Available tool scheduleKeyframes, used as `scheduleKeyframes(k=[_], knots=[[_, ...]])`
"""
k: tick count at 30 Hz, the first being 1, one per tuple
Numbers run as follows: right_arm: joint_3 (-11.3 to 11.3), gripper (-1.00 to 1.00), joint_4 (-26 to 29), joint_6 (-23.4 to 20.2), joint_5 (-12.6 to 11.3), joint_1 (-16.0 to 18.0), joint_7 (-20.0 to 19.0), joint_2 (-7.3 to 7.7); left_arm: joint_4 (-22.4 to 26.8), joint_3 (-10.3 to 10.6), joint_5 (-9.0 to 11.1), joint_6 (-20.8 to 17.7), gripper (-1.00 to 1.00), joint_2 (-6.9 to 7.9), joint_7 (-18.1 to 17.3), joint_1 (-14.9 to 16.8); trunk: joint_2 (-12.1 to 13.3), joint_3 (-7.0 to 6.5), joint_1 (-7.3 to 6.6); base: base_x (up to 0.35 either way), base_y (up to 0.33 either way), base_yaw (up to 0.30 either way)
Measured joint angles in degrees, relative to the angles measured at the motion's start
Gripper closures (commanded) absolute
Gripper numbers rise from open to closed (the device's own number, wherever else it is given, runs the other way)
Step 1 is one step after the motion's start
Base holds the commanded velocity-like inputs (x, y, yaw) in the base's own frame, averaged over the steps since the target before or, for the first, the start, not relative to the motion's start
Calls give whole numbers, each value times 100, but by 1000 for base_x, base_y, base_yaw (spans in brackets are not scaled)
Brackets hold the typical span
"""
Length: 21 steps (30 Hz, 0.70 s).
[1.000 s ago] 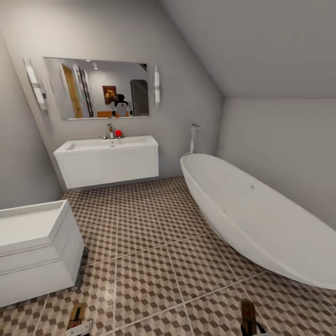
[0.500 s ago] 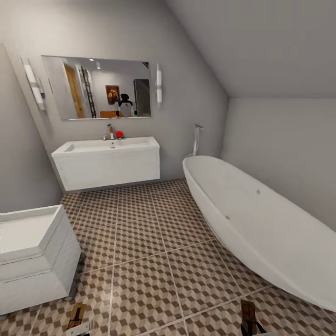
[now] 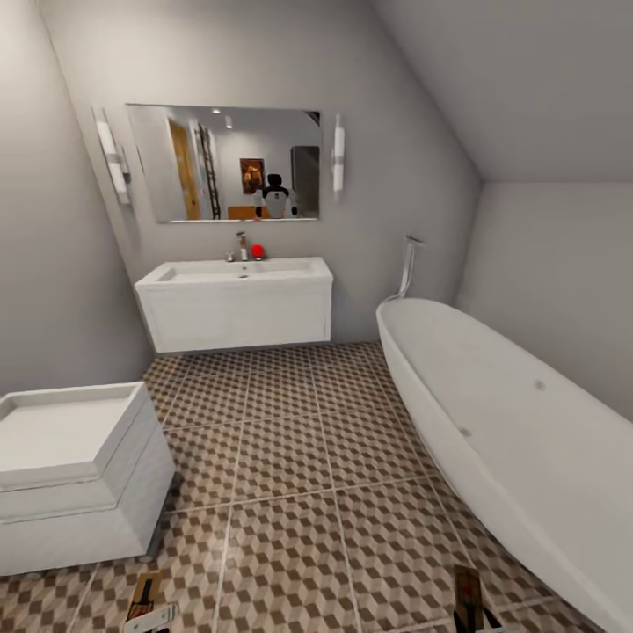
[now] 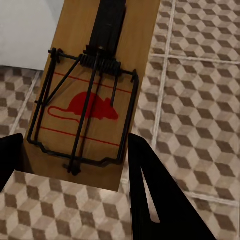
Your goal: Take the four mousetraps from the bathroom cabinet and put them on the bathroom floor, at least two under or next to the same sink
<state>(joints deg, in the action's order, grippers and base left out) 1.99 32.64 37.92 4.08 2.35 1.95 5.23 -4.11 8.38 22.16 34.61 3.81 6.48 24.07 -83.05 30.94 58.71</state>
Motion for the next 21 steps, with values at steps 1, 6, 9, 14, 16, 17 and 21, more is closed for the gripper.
scheduleKeyframes(k=[1,6,9,14,16,17,21], knots=[[0,100,1,0,0,0,0,0,0,0,0,0,100,0,0,0,0,1,0,231,-204,92],[-1,100,2,0,2,-1,0,0,-3,-1,0,0,100,-1,0,1,0,2,0,231,-205,34],[-1,100,1,0,2,-1,0,0,-3,-1,0,0,100,0,0,1,0,3,0,231,-205,71],[0,100,0,1,1,0,0,0,2,-1,0,0,100,1,0,0,0,2,0,231,-202,242],[1,100,-1,1,1,0,0,0,0,0,0,0,100,0,0,0,0,2,0,231,-128,238],[1,100,-1,1,-2,0,0,0,-2,-1,0,2,100,3,1,0,0,2,0,231,-48,137],[1,100,0,1,-5,-1,0,0,-4,-1,-1,2,100,3,1,1,0,3,0,231,-20,58]])
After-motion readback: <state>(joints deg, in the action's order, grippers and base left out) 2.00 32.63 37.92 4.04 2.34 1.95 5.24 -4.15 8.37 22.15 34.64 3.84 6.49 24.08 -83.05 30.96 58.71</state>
